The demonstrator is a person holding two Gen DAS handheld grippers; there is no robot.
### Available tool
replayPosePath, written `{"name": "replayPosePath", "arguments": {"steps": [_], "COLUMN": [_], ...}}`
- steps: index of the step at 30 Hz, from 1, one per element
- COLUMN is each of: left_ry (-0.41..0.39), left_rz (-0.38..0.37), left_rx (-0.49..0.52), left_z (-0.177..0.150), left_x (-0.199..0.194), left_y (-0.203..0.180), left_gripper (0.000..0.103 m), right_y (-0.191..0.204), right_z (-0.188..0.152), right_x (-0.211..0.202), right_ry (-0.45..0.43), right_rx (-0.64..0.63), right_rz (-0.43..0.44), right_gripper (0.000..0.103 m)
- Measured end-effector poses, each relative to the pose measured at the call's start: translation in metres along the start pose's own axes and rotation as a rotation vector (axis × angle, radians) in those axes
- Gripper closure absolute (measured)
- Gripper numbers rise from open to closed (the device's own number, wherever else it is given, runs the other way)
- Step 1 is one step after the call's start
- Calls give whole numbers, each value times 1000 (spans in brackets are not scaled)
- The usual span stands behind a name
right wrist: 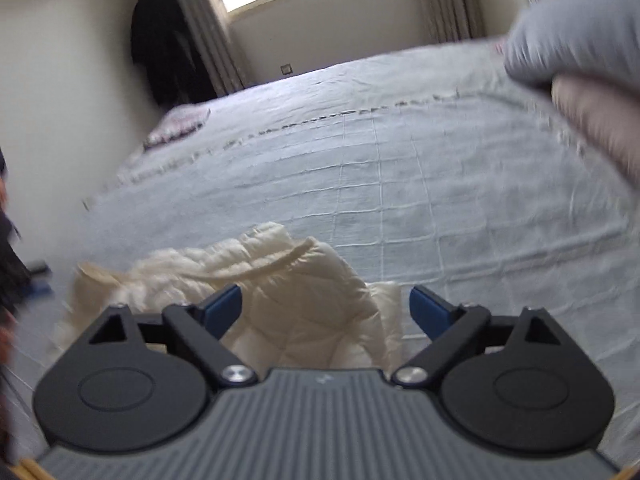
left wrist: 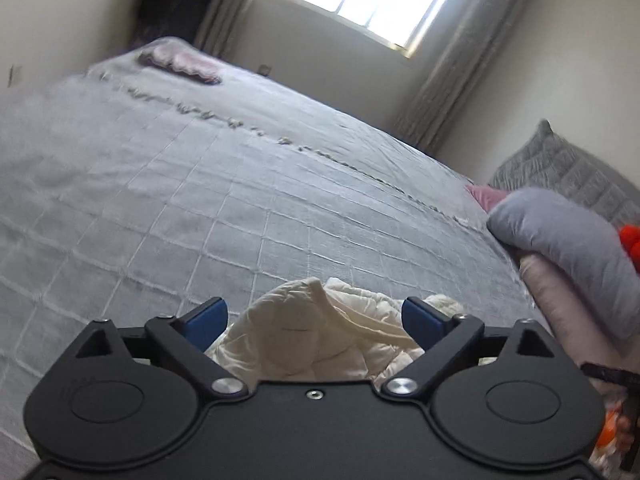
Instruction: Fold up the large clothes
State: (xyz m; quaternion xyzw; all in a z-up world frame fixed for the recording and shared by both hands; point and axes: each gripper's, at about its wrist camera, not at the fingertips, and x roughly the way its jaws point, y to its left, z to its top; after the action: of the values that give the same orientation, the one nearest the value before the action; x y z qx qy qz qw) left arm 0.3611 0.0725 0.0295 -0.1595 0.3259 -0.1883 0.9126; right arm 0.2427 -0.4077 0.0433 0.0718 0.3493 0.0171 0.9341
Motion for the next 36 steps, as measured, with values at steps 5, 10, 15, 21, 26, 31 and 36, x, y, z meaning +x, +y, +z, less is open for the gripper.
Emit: {"name": "replayPosePath", "arguments": {"steps": [5,10,15,21,26,31,36], "left_ry": [11,-24,1,-229,-283,-110,-89], "left_rz": [103,218,111,114,236,436,470], "left_rx": [188,153,71,150,228,277,219], "left_z": [-22,-34,-44,-29,-9,-31,-27], "left_x": [37,67,71,36,76,169,187], "left_y": [-9,32,42,8,0,31,39], "left_gripper": [11,16,84,89,83,53,39], "right_y": [36,25,4,25,32,23,18], "right_z": [-12,-24,-40,-32,4,-14,-20], "right_x": [55,90,96,68,101,194,210], "right_ry": [2,-38,-76,-295,-309,-110,-66], "right_rx": [-129,-114,4,-57,-81,-106,-50], "right_rz": [-137,-204,-42,-146,-242,-387,-427], "right_gripper": [41,35,65,92,91,61,50]}}
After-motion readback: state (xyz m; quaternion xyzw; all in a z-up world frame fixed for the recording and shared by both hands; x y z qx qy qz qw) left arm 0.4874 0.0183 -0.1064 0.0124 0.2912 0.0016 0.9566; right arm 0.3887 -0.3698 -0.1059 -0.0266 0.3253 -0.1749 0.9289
